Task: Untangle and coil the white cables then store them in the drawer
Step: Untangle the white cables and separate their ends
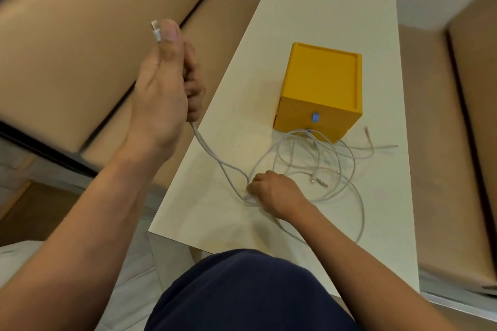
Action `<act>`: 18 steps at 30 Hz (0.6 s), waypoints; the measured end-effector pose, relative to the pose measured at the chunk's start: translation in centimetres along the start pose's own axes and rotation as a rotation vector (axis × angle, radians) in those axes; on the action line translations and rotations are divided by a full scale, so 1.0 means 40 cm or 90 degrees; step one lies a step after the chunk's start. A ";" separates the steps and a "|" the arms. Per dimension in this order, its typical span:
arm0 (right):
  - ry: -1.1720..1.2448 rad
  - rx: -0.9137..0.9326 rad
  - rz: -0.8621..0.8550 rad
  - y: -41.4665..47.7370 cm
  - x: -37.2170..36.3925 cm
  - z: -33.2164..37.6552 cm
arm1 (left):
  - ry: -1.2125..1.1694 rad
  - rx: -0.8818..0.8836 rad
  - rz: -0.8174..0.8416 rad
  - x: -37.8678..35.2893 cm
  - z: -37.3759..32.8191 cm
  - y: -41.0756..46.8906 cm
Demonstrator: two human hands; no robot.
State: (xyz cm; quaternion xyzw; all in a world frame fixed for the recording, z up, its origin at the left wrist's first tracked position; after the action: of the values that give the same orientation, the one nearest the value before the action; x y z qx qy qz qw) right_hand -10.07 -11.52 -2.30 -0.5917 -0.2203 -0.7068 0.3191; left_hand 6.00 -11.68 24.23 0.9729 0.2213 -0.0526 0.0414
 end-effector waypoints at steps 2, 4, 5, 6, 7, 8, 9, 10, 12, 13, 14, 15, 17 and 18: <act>-0.036 0.012 -0.015 0.009 -0.020 -0.001 | 0.029 -0.011 0.004 0.014 0.015 -0.002; -0.037 0.012 -0.028 0.009 -0.012 -0.008 | 0.061 -0.034 0.017 0.023 0.021 -0.004; -0.027 0.014 -0.033 0.004 -0.001 -0.010 | 0.075 -0.044 0.024 0.027 0.024 -0.005; -0.001 0.009 -0.043 -0.004 0.015 -0.013 | 0.084 -0.050 0.029 0.028 0.027 -0.005; 0.043 -0.005 -0.053 -0.015 0.032 -0.019 | 0.088 -0.050 0.033 0.030 0.033 -0.004; 0.094 -0.019 -0.065 -0.026 0.050 -0.026 | 0.088 -0.046 0.035 0.031 0.039 -0.003; 0.143 -0.035 -0.079 -0.038 0.070 -0.033 | 0.087 -0.040 0.036 0.032 0.046 -0.002; 0.193 -0.053 -0.092 -0.052 0.092 -0.040 | 0.085 -0.036 0.034 0.034 0.053 0.000; 0.318 -0.084 -0.141 -0.083 0.140 -0.054 | 0.077 -0.036 0.029 0.036 0.062 0.005; 0.381 -0.098 -0.177 -0.098 0.166 -0.064 | 0.074 -0.037 0.025 0.036 0.066 0.008; 0.434 -0.116 -0.214 -0.113 0.192 -0.074 | 0.071 -0.038 0.016 0.038 0.068 0.013; 0.475 -0.136 -0.249 -0.126 0.216 -0.085 | 0.066 -0.040 0.002 0.041 0.068 0.018; 0.525 -0.159 -0.304 -0.146 0.257 -0.099 | 0.036 -0.044 -0.040 0.049 0.062 0.028; 0.534 -0.165 -0.315 -0.150 0.271 -0.105 | 0.013 -0.043 -0.069 0.057 0.056 0.033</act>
State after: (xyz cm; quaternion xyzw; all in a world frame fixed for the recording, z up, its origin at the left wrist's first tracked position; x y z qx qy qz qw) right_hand -18.33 -12.28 7.83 -0.2218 -0.1172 -0.9597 0.1265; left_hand 8.42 -12.13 21.80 0.9580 0.2760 -0.0369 0.0692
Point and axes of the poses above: each hand's wrist, its own y-axis towards the middle knuckle, its own x-axis out of the back of the hand, z = x × y, the point moved 9 cm from there along y, towards the middle knuckle, and after that the axes turned 6 degrees about -z, right-handed, at the moved point
